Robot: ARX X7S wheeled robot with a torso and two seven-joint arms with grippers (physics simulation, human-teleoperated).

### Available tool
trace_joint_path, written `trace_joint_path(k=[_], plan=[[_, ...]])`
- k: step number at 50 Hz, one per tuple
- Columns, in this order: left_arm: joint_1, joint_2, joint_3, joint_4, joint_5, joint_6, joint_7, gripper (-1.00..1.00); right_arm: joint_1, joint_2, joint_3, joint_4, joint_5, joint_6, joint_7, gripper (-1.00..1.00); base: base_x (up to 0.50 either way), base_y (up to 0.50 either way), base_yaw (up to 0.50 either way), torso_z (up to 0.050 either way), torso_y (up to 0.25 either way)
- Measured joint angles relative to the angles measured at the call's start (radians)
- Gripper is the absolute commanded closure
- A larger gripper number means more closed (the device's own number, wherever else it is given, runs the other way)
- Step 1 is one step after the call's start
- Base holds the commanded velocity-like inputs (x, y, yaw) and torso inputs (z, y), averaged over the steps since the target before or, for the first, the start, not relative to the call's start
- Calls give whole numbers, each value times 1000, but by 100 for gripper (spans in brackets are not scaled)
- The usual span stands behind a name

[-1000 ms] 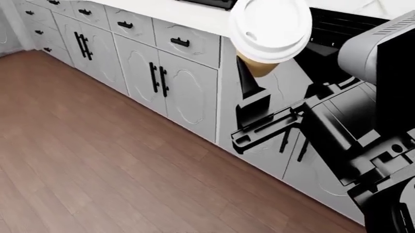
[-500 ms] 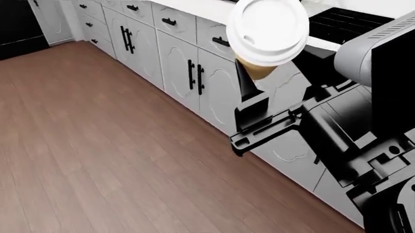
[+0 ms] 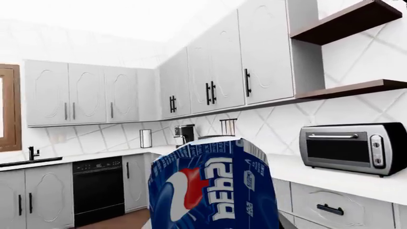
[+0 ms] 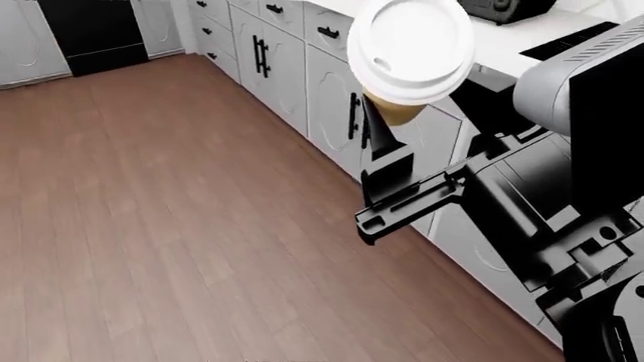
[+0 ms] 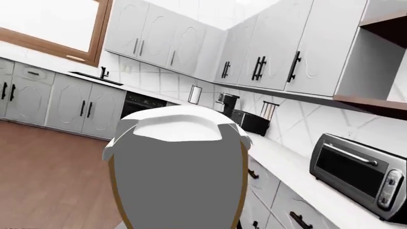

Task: Move the drinks to the dining counter.

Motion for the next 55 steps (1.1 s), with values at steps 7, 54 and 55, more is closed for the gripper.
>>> trace_joint_path(k=[7,54,55], plan=[[1,-2,0,0,0,3,0,100,2,3,-3,-1,3,-3,0,100,0,0,500,0,0],[11,-4,-3,3,9,7,10,100,0,16,-24,-1,-6,-18,-5,100,0,0,500,0,0],[11,-4,-3,2,9,7,10,100,0,17,-24,-2,-7,-19,-6,100,0,0,500,0,0]])
